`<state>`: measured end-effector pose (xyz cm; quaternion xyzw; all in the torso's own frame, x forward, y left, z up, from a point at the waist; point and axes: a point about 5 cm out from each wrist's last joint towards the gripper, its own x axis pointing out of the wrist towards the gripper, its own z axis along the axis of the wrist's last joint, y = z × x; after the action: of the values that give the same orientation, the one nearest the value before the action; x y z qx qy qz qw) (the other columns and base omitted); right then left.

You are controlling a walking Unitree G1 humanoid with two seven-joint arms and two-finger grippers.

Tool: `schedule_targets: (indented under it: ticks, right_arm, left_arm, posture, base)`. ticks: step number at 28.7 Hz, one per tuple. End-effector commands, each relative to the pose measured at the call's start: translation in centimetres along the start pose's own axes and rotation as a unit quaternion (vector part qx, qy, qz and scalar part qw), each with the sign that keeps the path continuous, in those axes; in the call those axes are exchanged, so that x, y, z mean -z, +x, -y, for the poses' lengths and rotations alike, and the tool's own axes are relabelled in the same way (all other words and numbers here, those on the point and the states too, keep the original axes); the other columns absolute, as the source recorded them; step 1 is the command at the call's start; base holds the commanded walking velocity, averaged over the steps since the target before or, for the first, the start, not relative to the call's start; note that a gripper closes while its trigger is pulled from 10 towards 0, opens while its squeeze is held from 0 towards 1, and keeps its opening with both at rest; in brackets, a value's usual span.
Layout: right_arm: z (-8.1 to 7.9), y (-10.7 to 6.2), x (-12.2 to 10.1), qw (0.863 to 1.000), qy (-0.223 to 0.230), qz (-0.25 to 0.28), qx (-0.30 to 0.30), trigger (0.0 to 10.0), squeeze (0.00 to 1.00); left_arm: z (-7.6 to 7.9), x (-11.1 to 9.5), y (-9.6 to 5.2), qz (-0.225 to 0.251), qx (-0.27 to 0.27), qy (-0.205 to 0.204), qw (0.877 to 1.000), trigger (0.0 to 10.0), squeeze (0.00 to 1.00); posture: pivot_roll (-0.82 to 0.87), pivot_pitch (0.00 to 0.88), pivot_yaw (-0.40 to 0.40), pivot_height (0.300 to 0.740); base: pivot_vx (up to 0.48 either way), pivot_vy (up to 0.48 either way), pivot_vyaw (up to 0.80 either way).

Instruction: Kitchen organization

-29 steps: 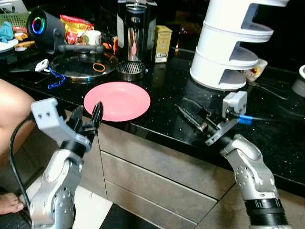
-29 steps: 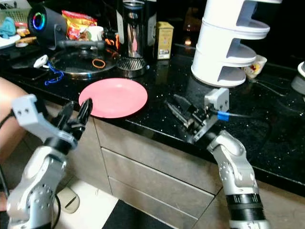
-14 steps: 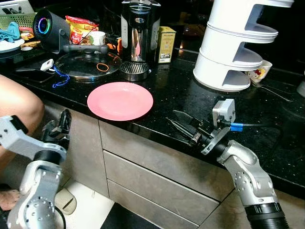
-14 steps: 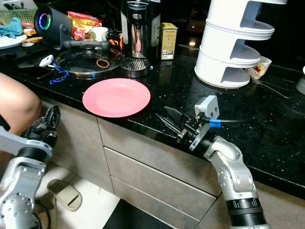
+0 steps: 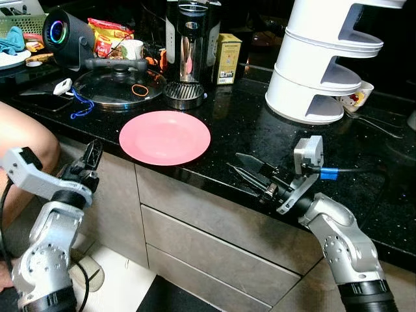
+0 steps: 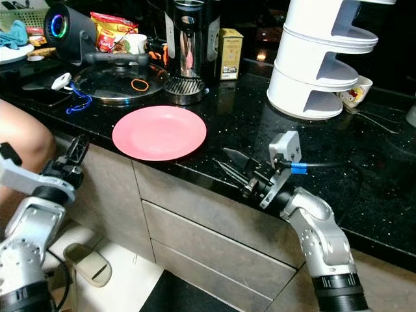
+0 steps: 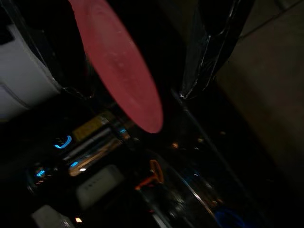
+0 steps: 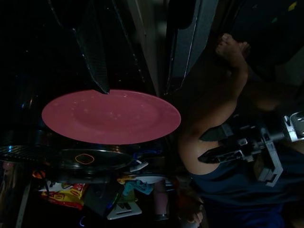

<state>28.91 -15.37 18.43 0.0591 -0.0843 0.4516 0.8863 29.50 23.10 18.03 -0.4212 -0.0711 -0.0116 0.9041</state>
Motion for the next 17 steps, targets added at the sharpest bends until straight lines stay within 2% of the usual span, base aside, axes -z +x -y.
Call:
schedule_targets:
  ticks: [1,6,11,17]
  right_arm:
    - [-0.1,-0.1,-0.3,1.000,-0.001,0.000,-0.007,10.0,0.00]
    - [-0.4,0.0,-0.1,1.000,-0.005,-0.012,-0.011,10.0,0.00]
    - [-0.9,0.2,0.1,1.000,-0.003,-0.018,-0.019,10.0,0.00]
    - [-1.0,0.0,0.0,0.999,-0.010,-0.029,-0.023,10.0,0.00]
  left_arm:
    - [-0.3,0.2,0.3,-0.012,0.004,-0.012,1.000,10.0,0.00]
    - [-0.4,0.9,0.8,-0.032,0.009,-0.015,0.999,10.0,0.00]
    - [-0.2,1.4,1.7,-0.045,0.019,-0.039,0.998,10.0,0.00]
    - [1.3,3.0,3.7,-0.077,0.058,-0.055,0.994,10.0,0.00]
  posture:
    - [-0.01,0.000,-0.078,0.740]
    - [-0.01,0.000,-0.080,0.740]
    - [-0.02,0.000,-0.080,0.740]
    - [-0.03,0.000,-0.081,0.740]
  base:
    - [0.000,0.000,0.00]
    - [0.000,0.000,0.00]
    - [0.000,0.000,0.00]
    - [0.000,0.000,0.00]
